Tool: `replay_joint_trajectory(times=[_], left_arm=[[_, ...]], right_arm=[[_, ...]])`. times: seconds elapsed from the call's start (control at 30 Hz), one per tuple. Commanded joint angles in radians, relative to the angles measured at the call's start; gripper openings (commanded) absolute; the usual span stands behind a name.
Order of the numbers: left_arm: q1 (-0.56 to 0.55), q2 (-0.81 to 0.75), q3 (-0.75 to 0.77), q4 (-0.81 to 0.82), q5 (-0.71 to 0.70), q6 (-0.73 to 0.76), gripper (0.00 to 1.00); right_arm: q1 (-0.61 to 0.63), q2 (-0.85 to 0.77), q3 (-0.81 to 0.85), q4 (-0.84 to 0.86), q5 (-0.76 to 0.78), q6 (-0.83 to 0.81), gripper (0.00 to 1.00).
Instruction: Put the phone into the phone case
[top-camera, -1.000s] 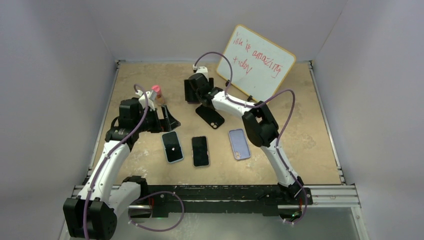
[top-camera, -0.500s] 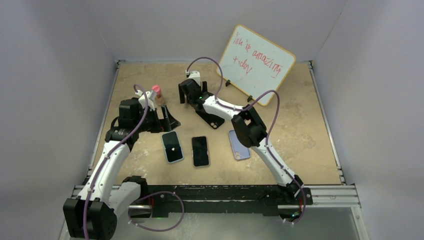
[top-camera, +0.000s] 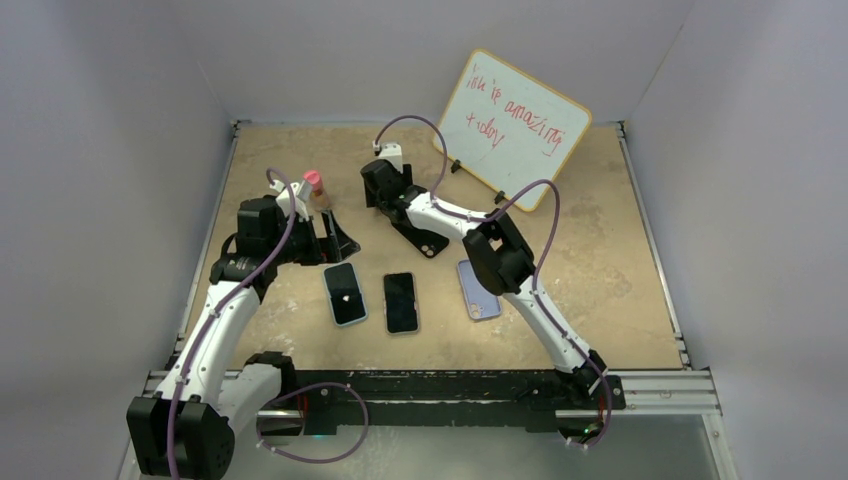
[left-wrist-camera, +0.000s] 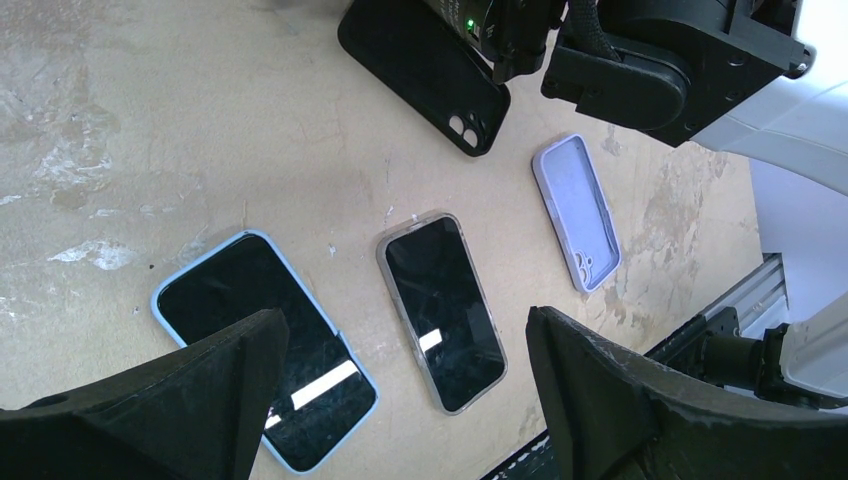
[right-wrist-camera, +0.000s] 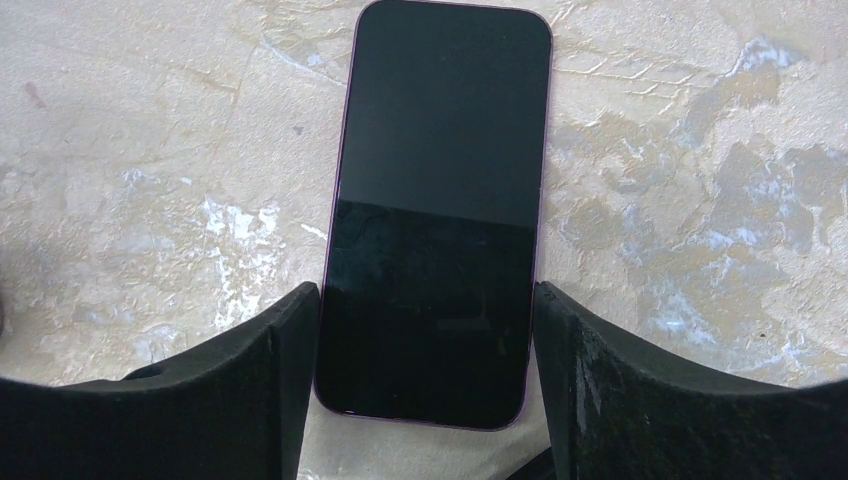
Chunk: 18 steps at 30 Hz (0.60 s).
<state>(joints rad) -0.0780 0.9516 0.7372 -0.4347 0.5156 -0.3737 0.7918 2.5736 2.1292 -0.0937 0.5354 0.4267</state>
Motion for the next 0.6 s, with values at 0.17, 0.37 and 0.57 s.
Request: replay_joint_trajectory(times=[0.17, 0.37, 0.57], left_arm=[[0.012, -0.012, 0.001, 0.025, 0.005, 0.01, 0.94], [0.014, -0.015, 0.001, 0.025, 0.008, 0.011, 0.94], [0.014, -0.017, -0.001, 0.025, 0.008, 0.01, 0.94]], right_arm=[[0.006, -0.093, -0.048, -0.084, -0.049, -0.009, 0.49], [0.006, -0.191, -0.142, -0.038, -0.049, -0.03, 0.48], [0.006, -0.263, -0.217, -0.015, -0.05, -0.065, 0.47]])
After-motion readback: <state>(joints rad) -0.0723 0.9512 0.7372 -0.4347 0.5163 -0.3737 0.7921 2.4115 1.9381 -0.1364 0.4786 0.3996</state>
